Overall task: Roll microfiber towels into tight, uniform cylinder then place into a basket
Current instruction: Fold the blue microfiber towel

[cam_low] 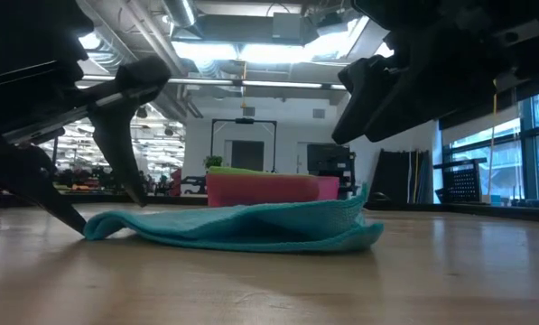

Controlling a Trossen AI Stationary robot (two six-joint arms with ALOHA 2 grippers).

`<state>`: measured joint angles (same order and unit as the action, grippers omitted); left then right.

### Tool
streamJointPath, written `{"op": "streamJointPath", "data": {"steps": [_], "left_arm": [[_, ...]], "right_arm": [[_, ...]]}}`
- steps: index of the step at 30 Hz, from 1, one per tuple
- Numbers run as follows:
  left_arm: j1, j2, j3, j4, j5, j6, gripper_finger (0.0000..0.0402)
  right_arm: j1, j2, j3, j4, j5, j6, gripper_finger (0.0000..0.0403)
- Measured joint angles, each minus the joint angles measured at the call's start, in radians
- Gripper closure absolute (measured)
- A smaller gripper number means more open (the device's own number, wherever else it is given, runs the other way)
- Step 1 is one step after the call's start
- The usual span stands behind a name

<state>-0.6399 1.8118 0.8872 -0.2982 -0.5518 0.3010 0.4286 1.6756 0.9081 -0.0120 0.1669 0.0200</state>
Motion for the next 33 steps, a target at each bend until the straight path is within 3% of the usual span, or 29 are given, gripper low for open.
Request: {"op": "streamJointPath", "data": {"steps": [11, 22, 28, 33], "left_arm": [[-0.005, 0.002, -0.004, 0.058, -0.005, 0.051, 0.0273], [0.009, 0.003, -0.004, 0.077, 0.049, -0.051, 0.0390], [0.012, 0.001, -0.004, 0.085, 0.053, -0.171, 0.0400], [0.017, -0.018, -0.005, 0.088, 0.074, -0.205, 0.0401]], "right_arm": [[0.000, 0.000, 0.000, -0.001, -0.001, 0.000, 0.0189], [-0.001, 0.000, 0.000, 0.000, -0.001, 0.002, 0.0189], [0.011, 0.000, 0.000, 0.106, -0.003, 0.126, 0.0189], [0.029, 0.000, 0.000, 0.114, -0.005, 0.085, 0.0189]]}}
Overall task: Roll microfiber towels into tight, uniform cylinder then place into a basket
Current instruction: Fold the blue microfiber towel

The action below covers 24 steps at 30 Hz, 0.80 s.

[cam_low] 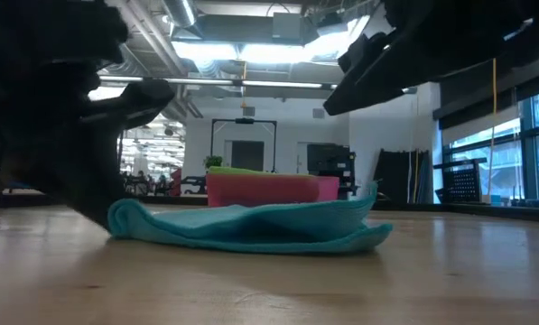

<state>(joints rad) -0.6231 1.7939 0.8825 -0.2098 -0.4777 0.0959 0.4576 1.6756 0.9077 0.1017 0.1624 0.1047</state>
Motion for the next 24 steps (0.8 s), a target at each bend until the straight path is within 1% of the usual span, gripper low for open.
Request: {"op": "streamJointPath", "data": {"steps": [5, 9, 14, 16, 19, 21, 24], "left_arm": [[0.014, -0.032, 0.000, 0.009, -0.003, -0.033, 0.0401], [0.033, -0.061, 0.000, 0.021, -0.003, -0.036, 0.0401], [0.087, -0.088, 0.002, 0.038, 0.062, -0.101, 0.0401], [0.111, -0.093, 0.002, 0.045, 0.099, -0.122, 0.0401], [0.156, -0.100, 0.002, 0.057, 0.157, -0.172, 0.0401], [0.189, -0.104, 0.002, 0.054, 0.193, -0.211, 0.0401], [0.238, -0.109, 0.002, 0.078, 0.265, -0.251, 0.0401]], "right_arm": [[0.010, 0.000, 0.000, 0.035, -0.062, 0.023, 0.0189], [0.025, 0.000, 0.000, 0.038, -0.067, 0.016, 0.0189], [0.035, 0.008, 0.000, 0.038, -0.056, -0.007, 0.0189], [0.040, 0.023, 0.000, 0.037, -0.025, -0.030, 0.0189], [0.052, 0.042, 0.000, 0.023, 0.083, -0.031, 0.0189], [0.059, 0.051, 0.000, 0.018, 0.138, -0.031, 0.0189], [0.068, 0.052, 0.000, 0.021, 0.190, -0.023, 0.0189]]}}
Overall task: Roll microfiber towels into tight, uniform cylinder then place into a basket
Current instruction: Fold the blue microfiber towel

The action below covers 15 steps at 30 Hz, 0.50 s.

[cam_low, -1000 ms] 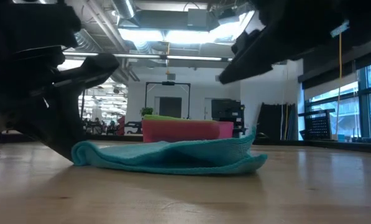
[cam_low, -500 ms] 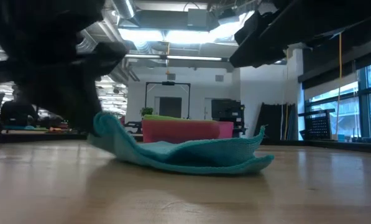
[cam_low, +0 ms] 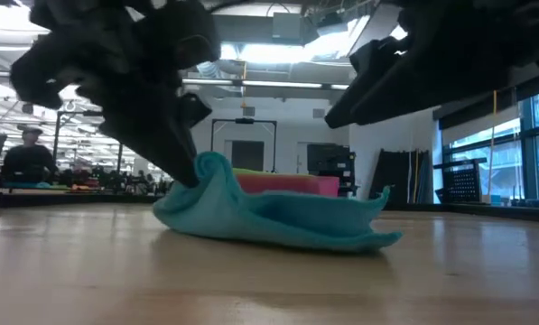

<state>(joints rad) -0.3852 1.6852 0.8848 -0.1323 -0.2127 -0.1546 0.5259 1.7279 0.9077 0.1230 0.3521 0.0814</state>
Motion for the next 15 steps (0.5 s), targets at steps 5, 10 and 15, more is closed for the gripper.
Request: {"op": "streamJointPath", "data": {"steps": [5, 10, 15], "left_arm": [[0.057, -0.016, 0.001, 0.026, 0.056, -0.028, 0.0401], [0.106, -0.050, 0.000, 0.024, 0.071, -0.049, 0.0401], [0.145, -0.078, 0.001, 0.024, 0.081, -0.049, 0.0401]], "right_arm": [[0.000, 0.000, 0.000, 0.000, 0.019, 0.107, 0.0189], [-0.016, 0.000, 0.000, 0.002, -0.025, 0.229, 0.0189], [-0.030, 0.012, 0.000, 0.021, -0.031, 0.250, 0.0189]]}}
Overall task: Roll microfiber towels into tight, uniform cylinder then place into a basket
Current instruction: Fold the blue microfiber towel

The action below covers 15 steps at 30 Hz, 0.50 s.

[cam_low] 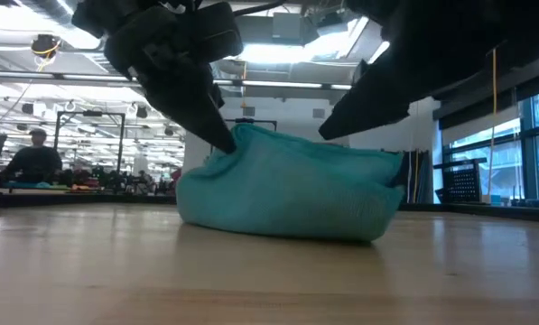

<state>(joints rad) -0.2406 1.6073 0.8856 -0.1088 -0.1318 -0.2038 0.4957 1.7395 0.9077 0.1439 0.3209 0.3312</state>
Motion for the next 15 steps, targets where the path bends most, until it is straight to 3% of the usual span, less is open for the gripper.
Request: {"op": "streamJointPath", "data": {"steps": [15], "left_arm": [[0.044, -0.006, 0.000, -0.014, 0.004, 0.001, 0.0401]], "right_arm": [[-0.019, 0.085, 0.000, 0.025, -0.040, 0.034, 0.0189]]}}
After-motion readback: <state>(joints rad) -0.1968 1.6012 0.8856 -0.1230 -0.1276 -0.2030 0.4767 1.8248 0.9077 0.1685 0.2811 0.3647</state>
